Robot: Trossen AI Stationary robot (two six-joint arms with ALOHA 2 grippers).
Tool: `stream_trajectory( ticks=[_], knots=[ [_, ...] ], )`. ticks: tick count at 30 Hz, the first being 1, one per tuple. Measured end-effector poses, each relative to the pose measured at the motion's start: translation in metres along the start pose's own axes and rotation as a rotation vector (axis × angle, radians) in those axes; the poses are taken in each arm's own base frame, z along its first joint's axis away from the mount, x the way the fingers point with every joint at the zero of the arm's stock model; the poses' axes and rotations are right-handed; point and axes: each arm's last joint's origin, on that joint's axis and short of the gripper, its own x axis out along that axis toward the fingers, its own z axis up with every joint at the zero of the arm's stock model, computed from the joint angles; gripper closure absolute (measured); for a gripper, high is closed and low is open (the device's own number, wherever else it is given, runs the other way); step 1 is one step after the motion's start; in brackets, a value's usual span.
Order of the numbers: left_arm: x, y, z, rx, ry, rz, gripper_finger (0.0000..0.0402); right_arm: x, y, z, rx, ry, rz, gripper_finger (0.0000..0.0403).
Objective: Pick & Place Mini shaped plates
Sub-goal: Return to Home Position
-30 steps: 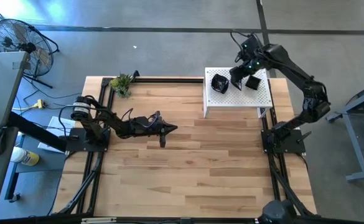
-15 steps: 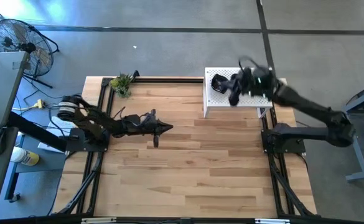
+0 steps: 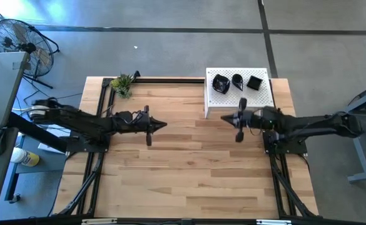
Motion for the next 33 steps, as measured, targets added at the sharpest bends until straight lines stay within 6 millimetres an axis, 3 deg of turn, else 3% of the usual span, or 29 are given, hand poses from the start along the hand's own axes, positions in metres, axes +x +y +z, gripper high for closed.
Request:
stream_trajectory(
  ticks=[6, 14, 22, 28, 33],
  knots=[
    [-0.012, 0.018, 0.008, -0.017, 0.052, -0.003, 0.0401, -0.019, 0.008, -0.016, -0.002, -0.05, 0.112, 0.0403],
    [-0.019, 0.031, 0.013, -0.018, 0.054, -0.013, 0.0401, -0.048, 0.008, -0.037, 0.007, -0.167, 0.089, 0.0403],
    [-0.044, 0.035, -0.011, -0.044, -0.004, 0.008, 0.0401, -0.068, 0.006, -0.041, 0.023, -0.129, 0.054, 0.0403],
    [-0.064, 0.035, -0.028, -0.057, 0.002, 0.059, 0.0401, -0.068, 0.005, -0.04, 0.002, -0.107, 0.049, 0.0403],
    [-0.077, 0.034, -0.026, -0.066, -0.01, 0.064, 0.0401, -0.068, 0.004, -0.043, 0.005, -0.084, 0.038, 0.0403]
  ],
)
